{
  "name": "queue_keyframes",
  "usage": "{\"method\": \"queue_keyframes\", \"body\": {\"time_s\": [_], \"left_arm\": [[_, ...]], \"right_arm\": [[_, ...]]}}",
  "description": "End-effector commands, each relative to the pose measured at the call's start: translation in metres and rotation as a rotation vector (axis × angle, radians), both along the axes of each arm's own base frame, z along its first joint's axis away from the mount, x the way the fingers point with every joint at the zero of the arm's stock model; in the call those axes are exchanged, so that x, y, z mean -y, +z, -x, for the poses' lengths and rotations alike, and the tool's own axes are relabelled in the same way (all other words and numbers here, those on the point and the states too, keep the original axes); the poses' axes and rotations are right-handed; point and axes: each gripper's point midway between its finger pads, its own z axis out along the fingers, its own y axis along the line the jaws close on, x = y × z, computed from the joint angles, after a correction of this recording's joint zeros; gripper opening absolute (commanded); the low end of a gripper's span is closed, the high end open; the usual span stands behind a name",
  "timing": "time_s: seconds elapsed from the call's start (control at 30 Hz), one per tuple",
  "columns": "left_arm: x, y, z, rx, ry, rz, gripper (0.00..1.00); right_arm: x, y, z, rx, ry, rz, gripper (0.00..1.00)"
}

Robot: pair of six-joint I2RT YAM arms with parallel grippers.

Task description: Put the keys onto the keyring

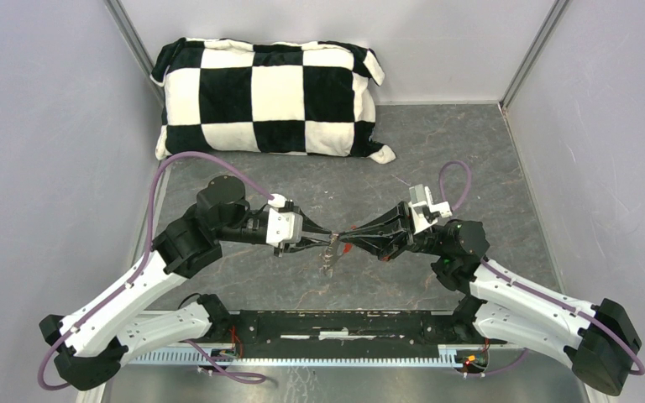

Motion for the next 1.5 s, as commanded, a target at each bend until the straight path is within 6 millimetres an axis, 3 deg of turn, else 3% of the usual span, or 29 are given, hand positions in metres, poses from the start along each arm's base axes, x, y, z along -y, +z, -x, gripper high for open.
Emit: {"method": "queue_keyframes", "body": {"time_s": [0.0,0.17,0.53,0.77,1.1,1.23,1.37,1.43,1.47], "left_arm": [[0.006,0.022,0.000,0.003,-0.019,0.047,0.30],[0.005,0.026,-0.001,0.009,-0.013,0.054,0.27],[0.004,0.016,0.000,0.034,-0.029,0.021,0.02],[-0.001,-0.002,-0.005,0.064,-0.027,-0.080,0.02],[-0.002,-0.009,-0.019,0.103,0.009,-0.142,0.02],[0.004,-0.006,-0.035,0.077,0.104,-0.094,0.02],[0.012,0.005,-0.063,0.056,0.251,-0.010,0.02],[0.014,0.009,-0.083,0.049,0.348,0.030,0.02],[0.014,0.012,-0.091,0.046,0.391,0.049,0.02]], "right_arm": [[0.003,0.028,0.005,0.074,0.008,-0.054,0.00],[0.001,0.022,0.004,0.069,0.012,-0.033,0.00],[-0.006,0.009,-0.004,0.096,-0.022,0.115,0.01],[-0.008,0.011,-0.021,0.158,-0.087,0.359,0.32],[0.001,-0.015,-0.026,0.147,-0.071,0.618,0.45],[0.011,-0.031,-0.039,0.104,-0.185,0.636,0.57],[0.016,-0.046,-0.050,0.035,-0.277,0.594,0.73],[0.013,-0.051,-0.051,-0.001,-0.283,0.558,0.97],[0.010,-0.053,-0.052,-0.034,-0.285,0.536,0.98]]}}
